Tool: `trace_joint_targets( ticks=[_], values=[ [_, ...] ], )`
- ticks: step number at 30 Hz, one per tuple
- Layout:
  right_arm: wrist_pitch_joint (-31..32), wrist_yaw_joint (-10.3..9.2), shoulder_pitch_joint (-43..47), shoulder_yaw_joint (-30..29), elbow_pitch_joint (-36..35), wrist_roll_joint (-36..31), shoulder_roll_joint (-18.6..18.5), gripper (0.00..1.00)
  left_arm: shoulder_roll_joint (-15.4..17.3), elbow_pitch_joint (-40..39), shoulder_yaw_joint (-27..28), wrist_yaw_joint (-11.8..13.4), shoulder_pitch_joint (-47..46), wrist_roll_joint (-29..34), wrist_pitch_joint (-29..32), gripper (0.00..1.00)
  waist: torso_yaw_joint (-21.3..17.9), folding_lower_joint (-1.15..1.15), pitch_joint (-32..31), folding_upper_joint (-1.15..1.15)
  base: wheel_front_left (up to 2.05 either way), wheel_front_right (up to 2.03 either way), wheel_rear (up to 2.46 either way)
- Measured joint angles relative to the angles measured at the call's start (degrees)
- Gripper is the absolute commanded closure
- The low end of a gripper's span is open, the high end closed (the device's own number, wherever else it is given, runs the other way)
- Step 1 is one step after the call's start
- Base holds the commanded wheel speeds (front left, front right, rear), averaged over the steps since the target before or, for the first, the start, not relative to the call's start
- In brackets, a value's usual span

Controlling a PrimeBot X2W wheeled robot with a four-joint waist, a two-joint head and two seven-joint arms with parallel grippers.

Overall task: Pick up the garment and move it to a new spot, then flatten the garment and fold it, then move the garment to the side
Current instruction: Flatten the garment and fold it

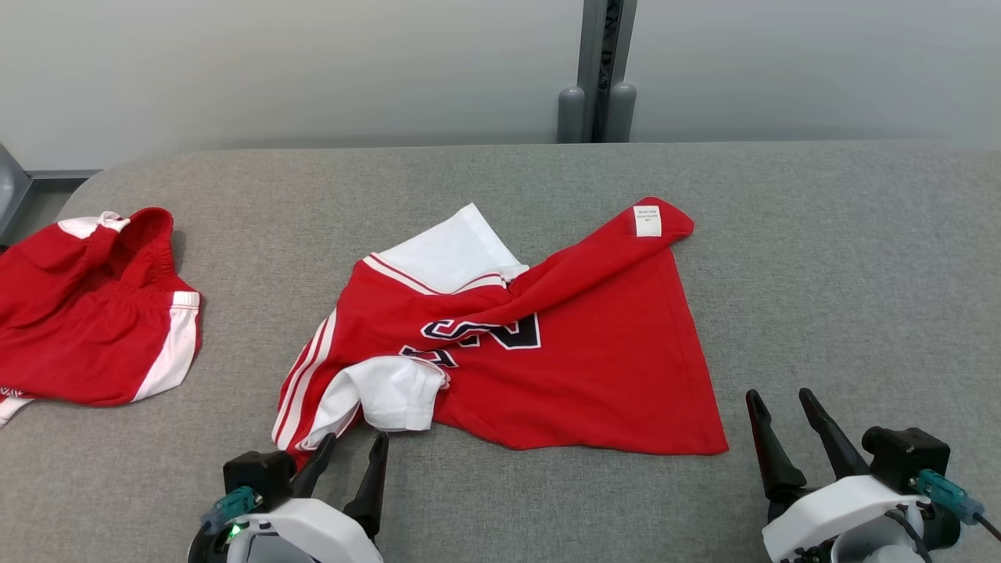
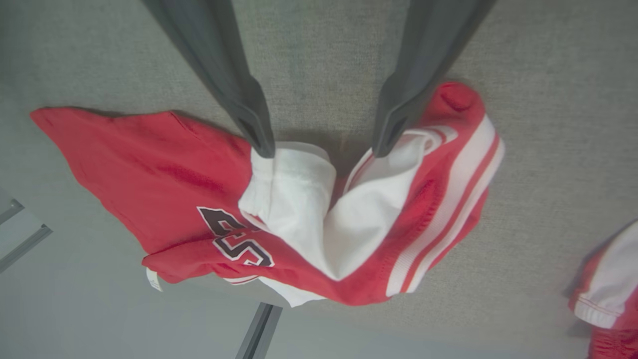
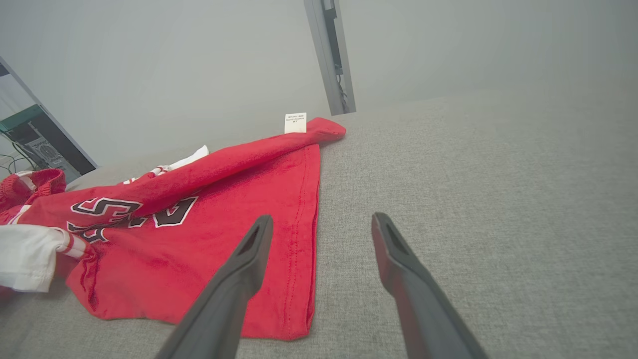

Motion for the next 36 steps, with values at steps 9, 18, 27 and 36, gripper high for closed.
trace_joint_targets(
  ticks=[9,18,27,36],
  values=[
    [0.00,0.00,-0.18,0.22,0.11,-0.08,0.18,0.00,-1.31,4.52,3.43,-2.70,-3.52,-4.77,-0.85,0.00,-0.74,0.00,0.88,0.00,0.00,0.00,0.00],
    [0.00,0.00,-0.86,0.59,0.32,-0.08,0.16,0.00,-2.80,9.93,7.36,-6.16,-6.94,-10.37,-2.15,0.00,-1.59,0.00,1.54,0.00,0.00,0.00,0.00],
    [0.00,0.00,-0.70,0.57,0.90,-0.01,0.10,0.00,-2.76,11.94,9.13,-7.57,-6.82,-12.81,-3.05,0.57,-1.35,0.00,1.05,0.00,0.00,0.00,0.00],
    [0.01,0.00,-0.71,1.27,1.23,0.00,-0.02,0.00,-3.74,14.72,9.46,-8.92,-8.08,-14.29,-3.00,1.00,-0.66,0.00,0.62,0.00,0.00,0.00,0.00]
  ],
)
